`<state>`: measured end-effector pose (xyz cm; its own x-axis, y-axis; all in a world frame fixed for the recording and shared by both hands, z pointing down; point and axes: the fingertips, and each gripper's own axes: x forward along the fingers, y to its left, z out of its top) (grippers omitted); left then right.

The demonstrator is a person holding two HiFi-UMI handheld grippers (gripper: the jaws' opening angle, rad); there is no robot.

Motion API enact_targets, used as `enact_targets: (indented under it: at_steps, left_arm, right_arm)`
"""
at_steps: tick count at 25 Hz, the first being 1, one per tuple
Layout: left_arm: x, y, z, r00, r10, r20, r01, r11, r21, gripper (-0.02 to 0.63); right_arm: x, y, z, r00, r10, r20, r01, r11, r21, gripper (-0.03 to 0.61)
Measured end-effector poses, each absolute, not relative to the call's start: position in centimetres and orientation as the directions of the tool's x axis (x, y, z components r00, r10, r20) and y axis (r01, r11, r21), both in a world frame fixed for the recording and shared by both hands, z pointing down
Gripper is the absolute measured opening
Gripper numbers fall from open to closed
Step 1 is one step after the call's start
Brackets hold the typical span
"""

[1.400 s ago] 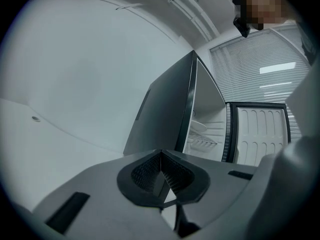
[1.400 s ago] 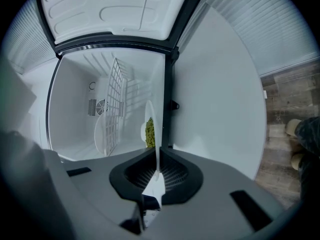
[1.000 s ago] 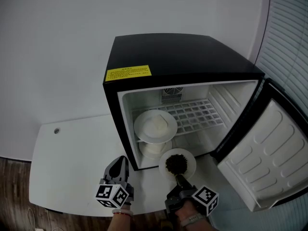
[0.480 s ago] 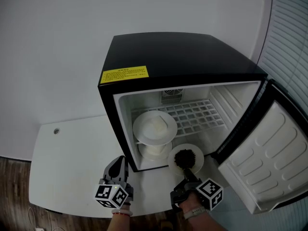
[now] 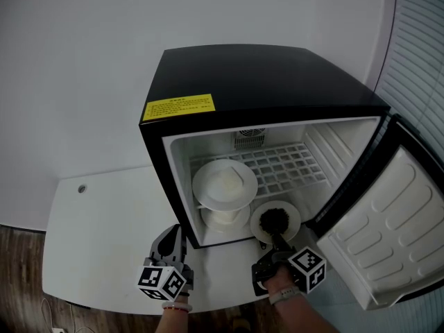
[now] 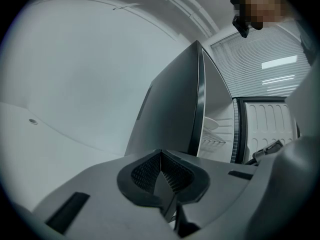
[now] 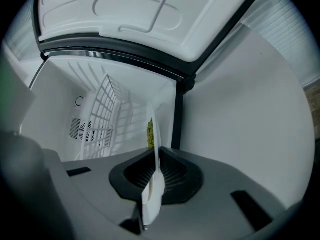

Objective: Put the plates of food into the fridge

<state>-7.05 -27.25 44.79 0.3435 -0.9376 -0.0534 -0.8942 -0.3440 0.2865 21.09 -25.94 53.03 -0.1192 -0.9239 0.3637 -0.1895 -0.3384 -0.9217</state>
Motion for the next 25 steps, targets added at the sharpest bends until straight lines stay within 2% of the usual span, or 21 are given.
enact_targets:
  at_steps: [14,25]
  left_arm:
    - [-6.9,-27.3,45.0,0.351,-0.935,-0.05,-0.89,-0.35,0.292,0.009]
    - [-6.9,-27.0,44.6,0.35,-0.935,-0.056,-0.891,-0.351,0.288,0.009]
  right_arm:
    - [20.6,-28.3,53.4,-0.118,-0.921,0.372,-0.203,-0.344,-0.917,0.017]
    - [21.0,-29.5,53.2,-0.147,-0.892,0.427,-0.42,-0.335,-0.844,0.017]
